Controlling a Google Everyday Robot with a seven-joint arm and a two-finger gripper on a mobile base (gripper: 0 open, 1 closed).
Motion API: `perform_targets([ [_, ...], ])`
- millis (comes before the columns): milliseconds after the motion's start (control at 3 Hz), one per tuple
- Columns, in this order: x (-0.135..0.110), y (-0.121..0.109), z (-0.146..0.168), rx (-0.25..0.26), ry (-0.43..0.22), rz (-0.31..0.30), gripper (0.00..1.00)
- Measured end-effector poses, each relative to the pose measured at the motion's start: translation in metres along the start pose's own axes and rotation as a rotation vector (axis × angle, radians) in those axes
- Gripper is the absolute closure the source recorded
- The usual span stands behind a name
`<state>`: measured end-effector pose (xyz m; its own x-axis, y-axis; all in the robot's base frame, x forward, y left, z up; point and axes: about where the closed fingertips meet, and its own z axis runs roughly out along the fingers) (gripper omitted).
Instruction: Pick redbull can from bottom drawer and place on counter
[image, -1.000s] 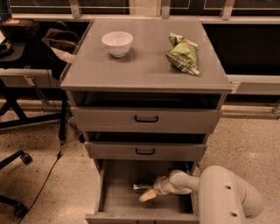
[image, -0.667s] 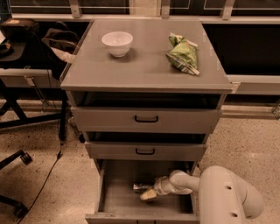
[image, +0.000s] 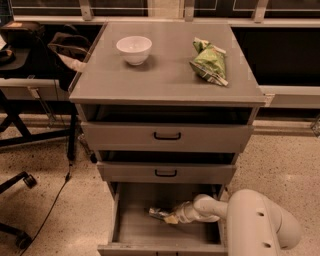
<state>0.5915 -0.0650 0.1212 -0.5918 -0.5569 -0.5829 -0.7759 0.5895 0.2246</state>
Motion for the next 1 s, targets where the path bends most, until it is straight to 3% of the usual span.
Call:
perform_targets([
  [333, 0.0000, 0.0000, 0.0000, 0.000, 0.000, 0.000, 0.89],
  [667, 0.0000, 0.0000, 0.0000, 0.000, 0.000, 0.000, 1.00],
  [1000, 0.0000, 0.0000, 0.0000, 0.000, 0.000, 0.000, 1.00],
])
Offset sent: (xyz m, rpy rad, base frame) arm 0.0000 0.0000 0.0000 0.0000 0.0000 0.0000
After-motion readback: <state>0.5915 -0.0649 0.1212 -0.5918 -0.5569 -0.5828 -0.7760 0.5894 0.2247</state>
